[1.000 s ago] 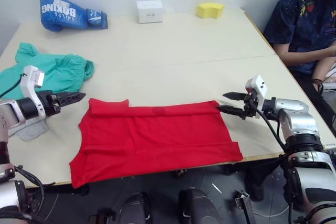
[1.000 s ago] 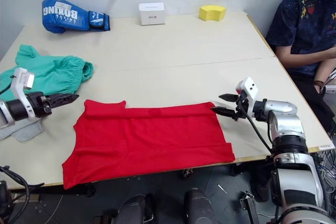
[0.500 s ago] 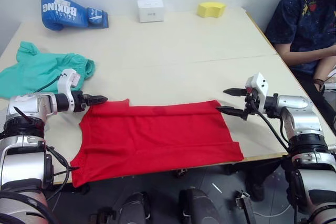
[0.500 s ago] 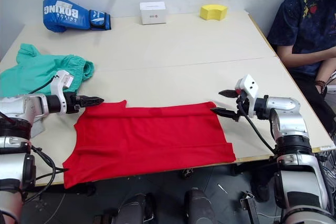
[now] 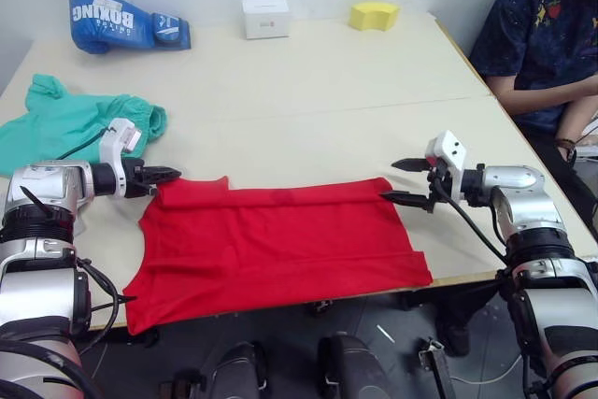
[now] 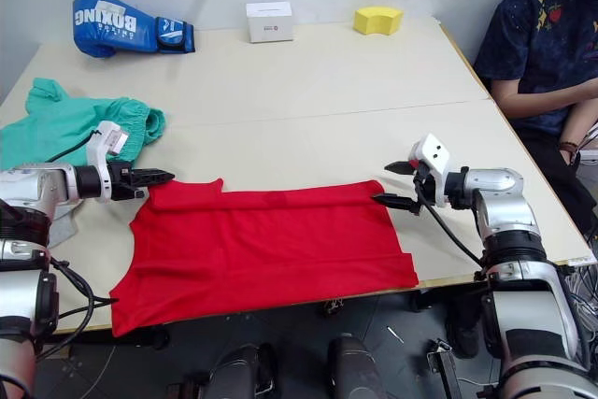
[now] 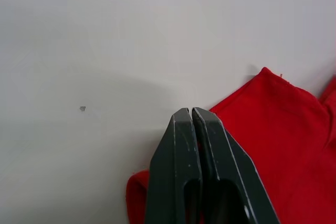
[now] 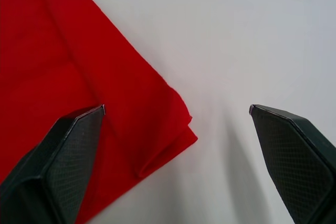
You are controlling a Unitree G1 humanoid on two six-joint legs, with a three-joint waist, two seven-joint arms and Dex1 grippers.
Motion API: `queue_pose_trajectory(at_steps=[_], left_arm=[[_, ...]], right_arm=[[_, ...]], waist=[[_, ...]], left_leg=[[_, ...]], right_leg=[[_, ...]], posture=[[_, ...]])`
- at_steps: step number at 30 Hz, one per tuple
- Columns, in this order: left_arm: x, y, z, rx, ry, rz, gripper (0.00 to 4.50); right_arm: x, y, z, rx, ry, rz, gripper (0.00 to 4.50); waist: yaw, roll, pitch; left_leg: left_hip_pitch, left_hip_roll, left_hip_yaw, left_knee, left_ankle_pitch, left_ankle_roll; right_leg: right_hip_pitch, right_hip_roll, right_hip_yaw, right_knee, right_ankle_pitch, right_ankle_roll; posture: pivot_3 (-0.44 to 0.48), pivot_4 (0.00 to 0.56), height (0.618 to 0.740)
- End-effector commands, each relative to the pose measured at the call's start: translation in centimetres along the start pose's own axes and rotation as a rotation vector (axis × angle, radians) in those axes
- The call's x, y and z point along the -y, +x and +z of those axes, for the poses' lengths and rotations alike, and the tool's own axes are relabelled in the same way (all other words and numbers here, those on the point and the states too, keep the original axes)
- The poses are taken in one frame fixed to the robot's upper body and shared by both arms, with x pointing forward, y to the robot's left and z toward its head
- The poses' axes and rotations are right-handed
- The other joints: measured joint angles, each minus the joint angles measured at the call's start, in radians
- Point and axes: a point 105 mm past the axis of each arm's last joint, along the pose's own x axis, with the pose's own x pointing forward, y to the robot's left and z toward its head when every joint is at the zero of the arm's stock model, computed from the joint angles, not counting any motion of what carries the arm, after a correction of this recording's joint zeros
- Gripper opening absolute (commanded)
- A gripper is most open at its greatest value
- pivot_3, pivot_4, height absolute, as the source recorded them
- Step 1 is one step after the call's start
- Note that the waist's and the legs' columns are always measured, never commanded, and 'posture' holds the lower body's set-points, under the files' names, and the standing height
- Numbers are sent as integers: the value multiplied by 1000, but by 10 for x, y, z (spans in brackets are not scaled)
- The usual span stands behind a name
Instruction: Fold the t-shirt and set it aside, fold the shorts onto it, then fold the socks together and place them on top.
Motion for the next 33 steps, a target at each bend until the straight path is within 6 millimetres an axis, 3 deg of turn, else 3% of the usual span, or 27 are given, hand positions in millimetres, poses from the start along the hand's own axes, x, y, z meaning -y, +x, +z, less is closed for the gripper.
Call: queue_pose_trajectory(at_steps=[1,4,13,18,21,27,30,33], left_arm=[[2,-10,11,70,55,-8,14],[1,-15,13,101,69,-6,14],[6,-29,15,157,149,-50,0],[8,-29,9,152,184,-62,0],[11,-29,7,151,230,-75,0],[26,-41,10,232,528,-91,0],[38,-54,20,422,717,-39,0],[44,-58,-5,344,953,-6,0]], right_arm=[[2,2,7,4,-20,18,4500],[2,4,4,-14,-10,32,4500],[0,7,7,19,-29,43,1437],[0,4,10,50,-69,31,32],[-1,1,10,68,-110,19,32],[-10,-6,17,164,-320,-31,32],[-24,-11,10,183,-476,-47,32],[-37,-12,-4,185,-576,-64,32]], waist=[[-1,0,0],[0,0,0],[-1,0,0],[-1,0,0],[-1,0,0],[-2,0,0],[-1,0,0],[-4,0,0]], left_leg=[[0,0,0,0,0,0],[0,1,1,0,0,0],[0,2,2,0,0,0],[0,2,2,0,0,0],[0,3,2,0,0,0],[0,6,2,0,-1,0],[1,7,3,1,-2,-1],[2,7,3,1,-2,0]], right_leg=[[0,0,0,0,0,0],[0,0,1,0,0,0],[-1,0,1,0,0,0],[-1,0,1,0,0,0],[-1,0,1,0,0,0],[-1,-1,2,0,0,0],[0,0,2,0,0,0],[0,-1,3,-1,0,0]], posture=[[0,150,740],[0,150,740],[0,150,740],[0,150,740],[0,150,740],[0,150,740],[0,150,740],[0,150,740]])
